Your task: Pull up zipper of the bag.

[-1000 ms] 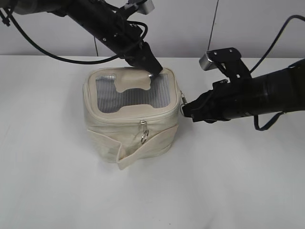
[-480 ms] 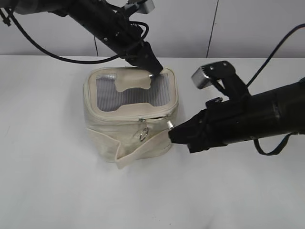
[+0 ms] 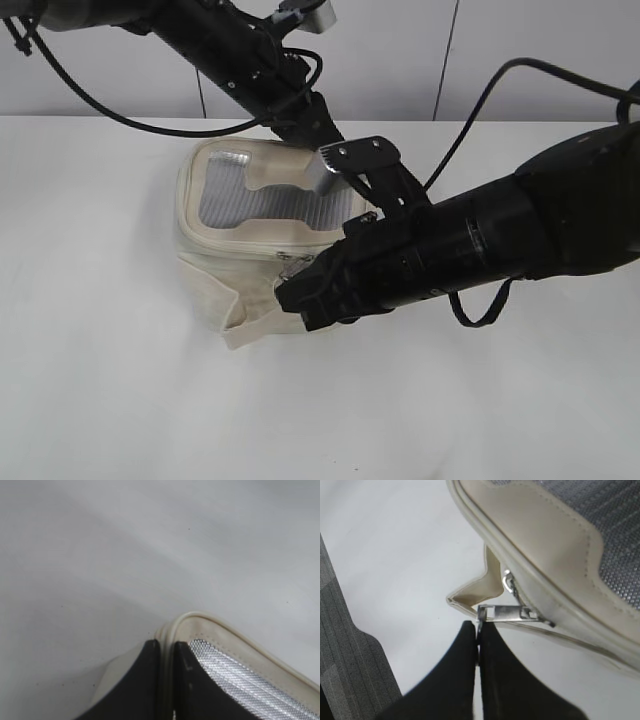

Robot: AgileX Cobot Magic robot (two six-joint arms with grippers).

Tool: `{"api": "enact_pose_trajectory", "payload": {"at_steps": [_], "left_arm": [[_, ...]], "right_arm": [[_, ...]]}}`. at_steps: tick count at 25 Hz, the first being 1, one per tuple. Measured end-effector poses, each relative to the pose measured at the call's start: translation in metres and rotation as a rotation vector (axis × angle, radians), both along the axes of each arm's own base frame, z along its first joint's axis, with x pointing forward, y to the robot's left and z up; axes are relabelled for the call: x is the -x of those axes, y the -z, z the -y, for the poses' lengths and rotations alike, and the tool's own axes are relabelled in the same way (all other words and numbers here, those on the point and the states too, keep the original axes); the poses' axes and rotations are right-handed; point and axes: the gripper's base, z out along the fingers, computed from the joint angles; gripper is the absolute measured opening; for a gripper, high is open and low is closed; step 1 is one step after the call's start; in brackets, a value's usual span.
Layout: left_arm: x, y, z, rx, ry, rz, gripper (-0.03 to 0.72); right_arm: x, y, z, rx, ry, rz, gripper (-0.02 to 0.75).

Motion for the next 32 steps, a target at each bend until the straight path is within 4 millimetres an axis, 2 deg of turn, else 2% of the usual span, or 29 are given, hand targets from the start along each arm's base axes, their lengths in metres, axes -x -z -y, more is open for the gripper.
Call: {"api": "enact_pose_trajectory", "payload": {"at_steps": [5, 7, 10, 12, 15, 19, 22, 25, 27, 29, 32], "left_arm": [[0.000, -0.001, 0.000, 0.001, -0.021, -0.019, 0.054], [0.000, -0.004, -0.001, 0.004, -0.040, -0.025, 0.118], [0.001, -0.012, -0.002, 0.003, -0.071, -0.021, 0.267], [0.003, -0.025, -0.004, 0.010, -0.104, -0.014, 0.293], [0.008, -0.052, -0.009, 0.025, -0.157, 0.024, 0.262], [0.026, -0.090, -0.022, 0.028, -0.188, 0.078, 0.223], [0.052, -0.110, -0.036, 0.030, -0.220, 0.090, 0.218], [0.089, -0.128, -0.058, 0.037, -0.280, 0.117, 0.216], [0.124, -0.144, -0.079, 0.061, -0.332, 0.163, 0.216], [0.161, -0.153, -0.101, 0.080, -0.394, 0.198, 0.210], [0.228, -0.153, -0.140, 0.093, -0.465, 0.237, 0.186]], "right_arm": [[0.000, 0.000, 0.000, -0.008, 0.041, -0.054, 0.030], [0.005, 0.002, 0.000, 0.001, 0.031, -0.110, 0.128], [0.018, 0.006, 0.000, 0.050, -0.031, -0.227, 0.356], [0.025, 0.006, 0.005, 0.113, -0.047, -0.288, 0.432], [0.032, -0.002, 0.017, 0.207, 0.012, -0.335, 0.442], [0.040, -0.033, 0.037, 0.261, 0.094, -0.248, 0.430], [0.052, -0.062, 0.053, 0.257, 0.143, -0.180, 0.428], [0.073, -0.085, 0.073, 0.245, 0.165, -0.132, 0.427], [0.091, -0.096, 0.089, 0.244, 0.180, -0.102, 0.426], [0.109, -0.101, 0.106, 0.266, 0.186, -0.086, 0.424], [0.137, -0.104, 0.132, 0.316, 0.174, -0.052, 0.423]]}}
